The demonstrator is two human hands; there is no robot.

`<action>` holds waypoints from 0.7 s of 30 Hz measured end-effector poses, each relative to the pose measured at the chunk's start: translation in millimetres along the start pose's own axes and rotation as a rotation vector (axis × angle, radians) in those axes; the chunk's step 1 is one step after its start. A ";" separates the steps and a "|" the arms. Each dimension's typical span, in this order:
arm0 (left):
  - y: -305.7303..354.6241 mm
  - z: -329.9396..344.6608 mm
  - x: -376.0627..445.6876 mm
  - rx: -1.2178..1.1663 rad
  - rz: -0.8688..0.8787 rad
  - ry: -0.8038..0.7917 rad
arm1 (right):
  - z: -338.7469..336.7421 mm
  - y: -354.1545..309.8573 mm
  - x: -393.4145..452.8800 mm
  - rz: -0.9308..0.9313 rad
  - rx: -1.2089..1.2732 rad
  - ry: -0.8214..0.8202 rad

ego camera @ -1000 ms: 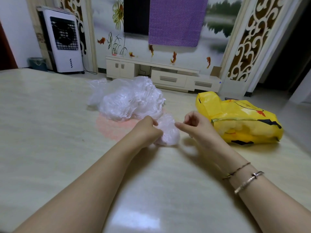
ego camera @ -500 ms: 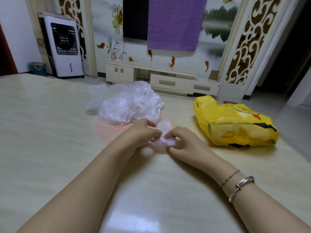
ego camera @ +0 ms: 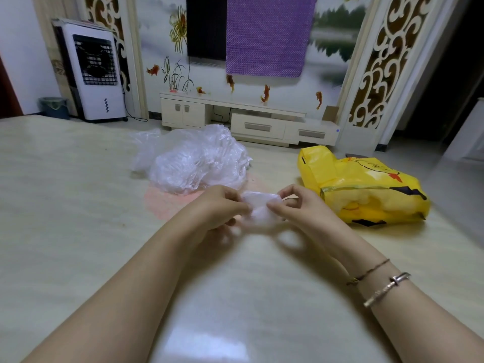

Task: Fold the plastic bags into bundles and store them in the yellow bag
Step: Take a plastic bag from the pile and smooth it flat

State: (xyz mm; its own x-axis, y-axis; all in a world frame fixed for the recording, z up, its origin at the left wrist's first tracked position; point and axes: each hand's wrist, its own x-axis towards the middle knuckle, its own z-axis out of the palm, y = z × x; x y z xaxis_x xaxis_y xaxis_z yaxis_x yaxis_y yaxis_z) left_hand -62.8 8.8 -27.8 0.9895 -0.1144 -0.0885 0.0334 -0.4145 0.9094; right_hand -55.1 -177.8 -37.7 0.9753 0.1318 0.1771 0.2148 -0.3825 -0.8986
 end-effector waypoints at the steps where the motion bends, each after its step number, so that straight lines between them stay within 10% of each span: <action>1: -0.8 1.0 0.3 -0.031 -0.026 -0.010 | 1.0 0.7 1.1 0.023 0.003 0.013; 21: -3.6 12.2 15.1 -0.021 -0.104 0.126 | 17.8 9.8 17.0 0.046 -0.345 0.129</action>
State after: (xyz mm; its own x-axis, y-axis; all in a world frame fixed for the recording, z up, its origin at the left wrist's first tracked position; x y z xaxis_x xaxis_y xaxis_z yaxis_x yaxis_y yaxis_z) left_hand -49.7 -2.4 -37.4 0.9903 0.0427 -0.1322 0.1382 -0.3994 0.9063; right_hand -37.3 -163.1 -50.6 0.9779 -0.0009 0.2089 0.1536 -0.6743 -0.7223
